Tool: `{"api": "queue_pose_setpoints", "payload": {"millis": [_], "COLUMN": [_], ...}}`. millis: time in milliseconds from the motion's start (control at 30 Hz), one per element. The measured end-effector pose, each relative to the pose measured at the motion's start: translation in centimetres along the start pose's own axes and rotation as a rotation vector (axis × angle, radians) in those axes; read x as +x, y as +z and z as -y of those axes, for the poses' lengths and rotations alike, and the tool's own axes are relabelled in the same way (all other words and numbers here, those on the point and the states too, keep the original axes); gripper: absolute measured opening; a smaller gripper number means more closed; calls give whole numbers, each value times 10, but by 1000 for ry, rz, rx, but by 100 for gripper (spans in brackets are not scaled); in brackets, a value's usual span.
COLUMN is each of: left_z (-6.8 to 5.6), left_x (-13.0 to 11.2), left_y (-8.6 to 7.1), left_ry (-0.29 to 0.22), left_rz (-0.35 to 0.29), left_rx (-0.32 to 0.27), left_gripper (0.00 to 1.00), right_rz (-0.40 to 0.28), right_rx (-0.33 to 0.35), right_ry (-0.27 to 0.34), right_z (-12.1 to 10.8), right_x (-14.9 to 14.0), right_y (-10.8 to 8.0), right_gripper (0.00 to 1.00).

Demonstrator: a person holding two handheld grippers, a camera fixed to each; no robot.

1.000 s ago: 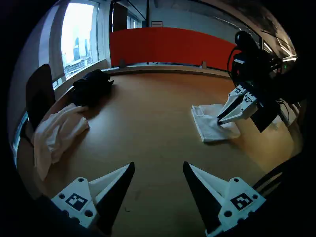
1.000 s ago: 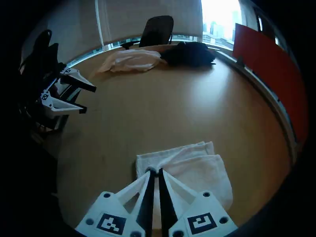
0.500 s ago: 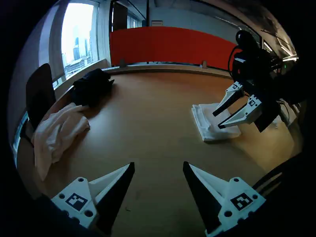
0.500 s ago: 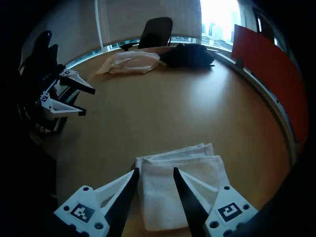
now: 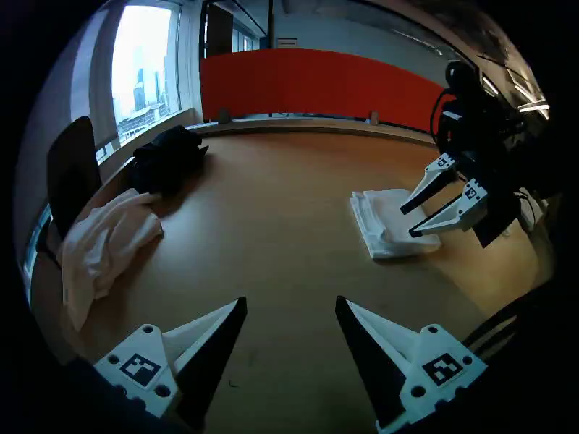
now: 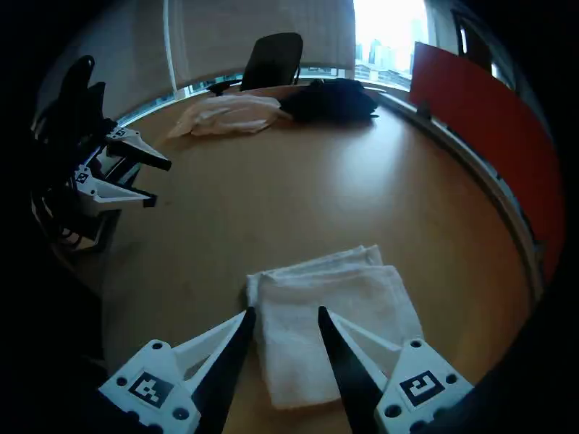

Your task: Fold towel

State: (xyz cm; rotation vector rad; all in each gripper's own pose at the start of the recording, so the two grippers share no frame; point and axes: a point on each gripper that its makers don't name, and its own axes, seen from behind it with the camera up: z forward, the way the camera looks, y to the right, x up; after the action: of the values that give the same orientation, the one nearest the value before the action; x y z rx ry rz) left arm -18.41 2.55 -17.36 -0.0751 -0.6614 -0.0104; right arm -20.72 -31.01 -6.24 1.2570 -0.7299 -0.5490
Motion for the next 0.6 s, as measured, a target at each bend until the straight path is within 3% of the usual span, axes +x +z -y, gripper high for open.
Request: {"api": "queue_pose_setpoints", "payload": {"millis": [600], "left_z": [4], "left_x": [4], "left_y": [2], "left_ry": [11], "left_rz": [-1], "left_rx": [7], "left_gripper": [91], "right_rz": [20], "right_rx": [-116], "right_ry": [105], "right_z": [-4], "right_x": [-45], "right_y": [-25], "right_gripper": [67]}}
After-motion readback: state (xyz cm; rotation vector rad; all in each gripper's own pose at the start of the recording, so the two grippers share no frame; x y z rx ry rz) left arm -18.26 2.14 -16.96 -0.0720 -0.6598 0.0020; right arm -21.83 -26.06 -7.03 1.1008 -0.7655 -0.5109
